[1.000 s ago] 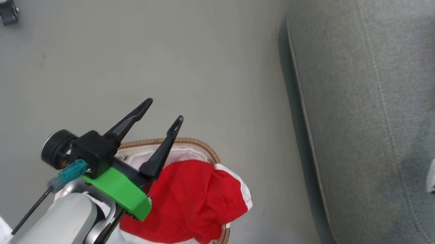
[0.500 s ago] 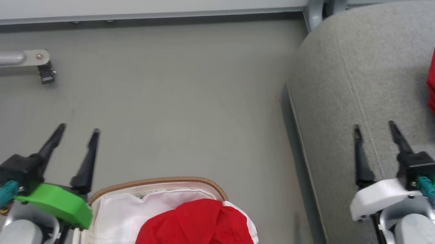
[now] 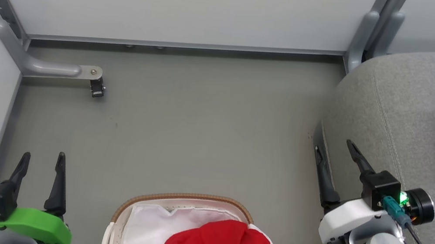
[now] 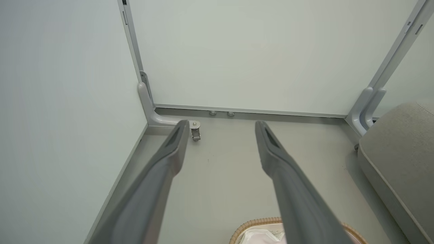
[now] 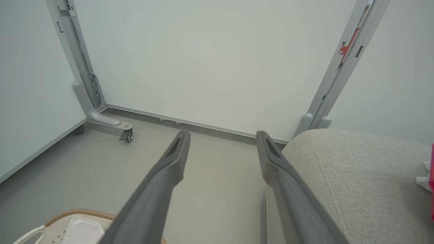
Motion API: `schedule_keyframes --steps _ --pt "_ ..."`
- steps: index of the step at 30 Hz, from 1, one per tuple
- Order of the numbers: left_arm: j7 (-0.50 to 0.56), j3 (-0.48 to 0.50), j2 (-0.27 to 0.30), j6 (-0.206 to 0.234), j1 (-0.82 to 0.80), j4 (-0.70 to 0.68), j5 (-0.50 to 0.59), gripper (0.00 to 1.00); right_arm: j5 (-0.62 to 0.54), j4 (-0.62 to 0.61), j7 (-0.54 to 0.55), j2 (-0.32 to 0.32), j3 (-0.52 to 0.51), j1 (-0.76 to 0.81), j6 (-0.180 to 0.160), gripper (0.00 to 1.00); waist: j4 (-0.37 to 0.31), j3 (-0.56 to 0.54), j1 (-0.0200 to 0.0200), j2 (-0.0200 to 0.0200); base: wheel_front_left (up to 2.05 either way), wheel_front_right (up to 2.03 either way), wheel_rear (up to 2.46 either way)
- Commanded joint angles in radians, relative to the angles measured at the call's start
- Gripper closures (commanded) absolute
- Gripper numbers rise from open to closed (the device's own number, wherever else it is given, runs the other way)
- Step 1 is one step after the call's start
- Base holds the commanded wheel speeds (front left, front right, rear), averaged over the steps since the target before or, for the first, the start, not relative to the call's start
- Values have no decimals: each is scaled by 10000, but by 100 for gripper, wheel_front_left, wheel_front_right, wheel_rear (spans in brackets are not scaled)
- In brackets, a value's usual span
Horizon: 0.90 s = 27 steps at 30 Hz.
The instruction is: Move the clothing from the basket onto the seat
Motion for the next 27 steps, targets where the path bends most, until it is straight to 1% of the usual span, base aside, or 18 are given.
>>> schedule_keyframes --steps 1,4,7,11,13,19,27 --pt "-5 119 5 7 212 -52 63 0 37 0 -22 -5 6 189 -14 0 221 -234 1 0 0 0 0" --pt "-5 184 -101 5 343 -1 32 0 31 -16 -22 24 40 330 -14 0 224 -278 1 0 0 0 0" --pt "-5 12 -145 5 378 139 -126 0 97 19 -20 31 10 382 -14 0 182 -276 1 0 0 0 0" --pt "-5 -530 -144 5 190 387 -310 0 97 -7 -22 8 58 306 -14 0 67 -134 1 0 0 0 0" --pt "-5 -967 -159 4 89 641 -674 0 93 3 -22 30 33 184 -14 0 -37 69 1 0 0 0 0" --pt "-5 -2352 111 4 -592 1069 -1482 0 -260 -95 -21 21 87 -538 -14 0 -477 1235 1 0 0 0 0" --pt "-5 -4295 487 4 -1807 1395 -2027 0 -957 -608 -21 100 -67 -1421 -14 0 -1102 3058 1 0 0 0 0"
